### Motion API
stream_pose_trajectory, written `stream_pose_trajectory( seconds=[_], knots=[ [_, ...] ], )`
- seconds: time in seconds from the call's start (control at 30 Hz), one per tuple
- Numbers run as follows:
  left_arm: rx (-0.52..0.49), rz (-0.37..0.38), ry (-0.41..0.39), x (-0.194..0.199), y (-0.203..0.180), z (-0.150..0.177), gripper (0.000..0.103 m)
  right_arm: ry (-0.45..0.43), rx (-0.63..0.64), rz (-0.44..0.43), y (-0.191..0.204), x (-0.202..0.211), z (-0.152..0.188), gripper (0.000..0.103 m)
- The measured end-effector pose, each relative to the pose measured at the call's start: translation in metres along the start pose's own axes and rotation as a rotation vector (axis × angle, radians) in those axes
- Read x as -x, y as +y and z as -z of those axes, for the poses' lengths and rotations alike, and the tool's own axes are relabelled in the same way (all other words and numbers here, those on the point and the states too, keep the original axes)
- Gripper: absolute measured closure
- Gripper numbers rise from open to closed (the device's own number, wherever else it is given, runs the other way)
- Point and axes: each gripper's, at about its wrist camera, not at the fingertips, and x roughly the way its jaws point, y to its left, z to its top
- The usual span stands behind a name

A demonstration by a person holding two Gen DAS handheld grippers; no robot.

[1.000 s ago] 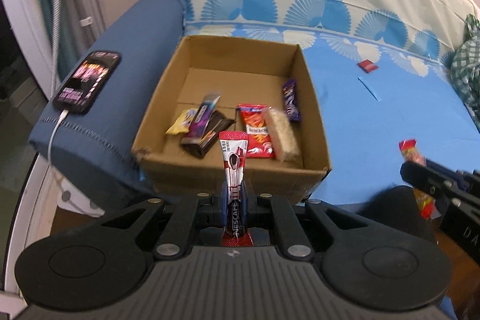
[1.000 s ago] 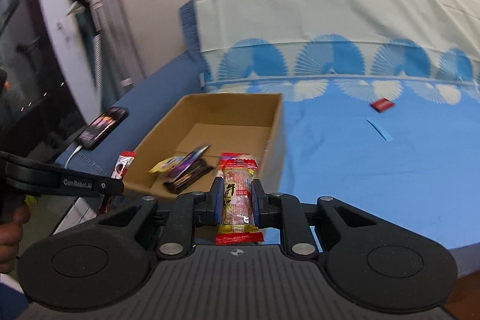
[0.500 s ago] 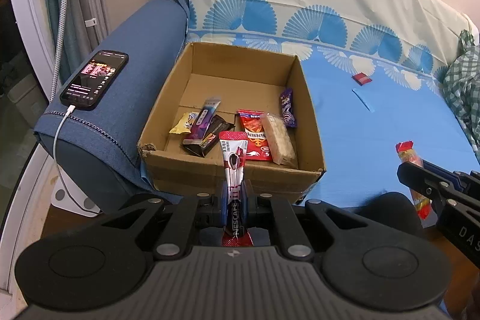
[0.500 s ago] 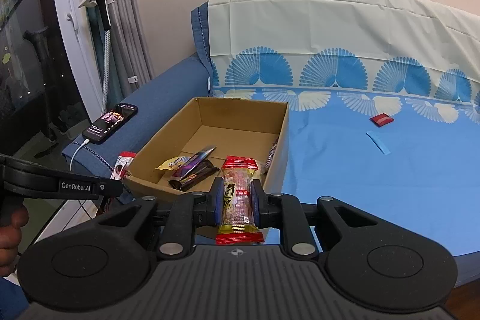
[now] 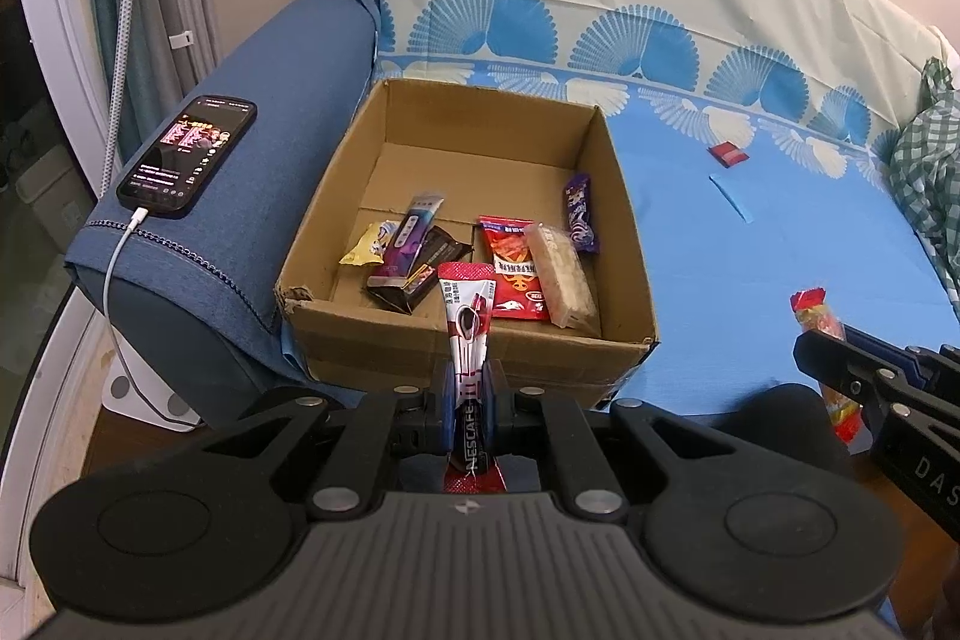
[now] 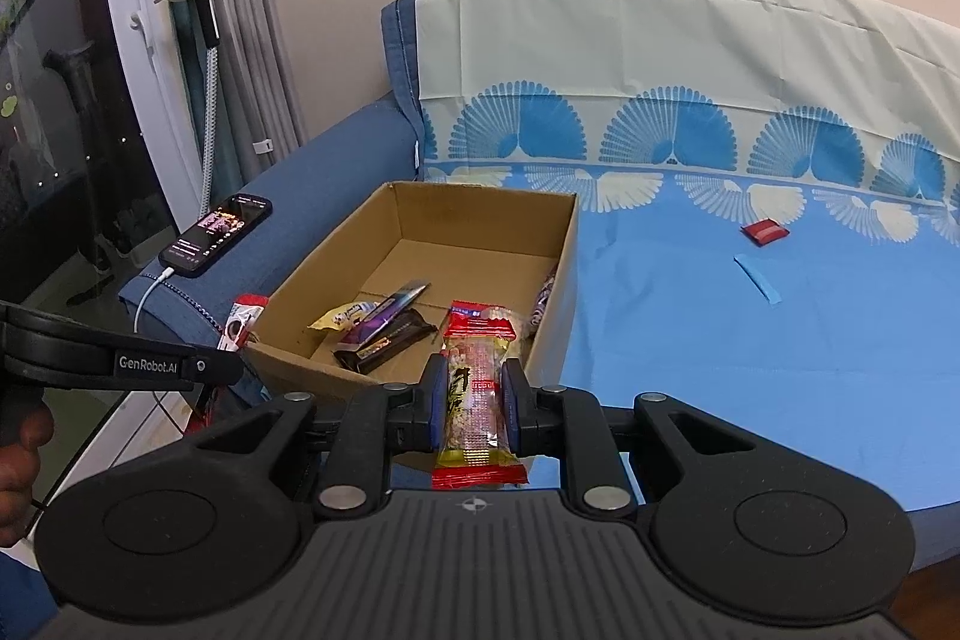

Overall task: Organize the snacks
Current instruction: 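Carry the Nescafé stick with the left tool while the right tool carries the red candy toward the box, then open both tools to drop the Nescafé stick and red candy into the box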

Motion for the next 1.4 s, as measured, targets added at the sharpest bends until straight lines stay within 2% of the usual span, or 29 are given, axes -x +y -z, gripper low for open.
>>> stream_pose_trajectory(
  seconds=[0.4, 0.7, 1.07, 1.4],
  knots=[
    [-0.002, -0.009, 0.034, -0.017, 0.004, -0.005, 0.093, 0.035, 0.001, 0.011, 0.000, -0.015, -0.003, 0.083],
    [0.007, -0.016, 0.033, -0.038, 0.018, -0.032, 0.093, 0.067, -0.002, 0.012, 0.000, -0.039, -0.015, 0.083],
    [0.002, -0.007, 0.053, -0.079, 0.029, -0.079, 0.093, 0.088, 0.020, -0.028, 0.012, -0.095, -0.050, 0.083],
    [-0.005, -0.040, 0.112, -0.144, 0.039, -0.113, 0.093, 0.122, 0.021, -0.051, 0.013, -0.168, -0.074, 0.083]
  ],
)
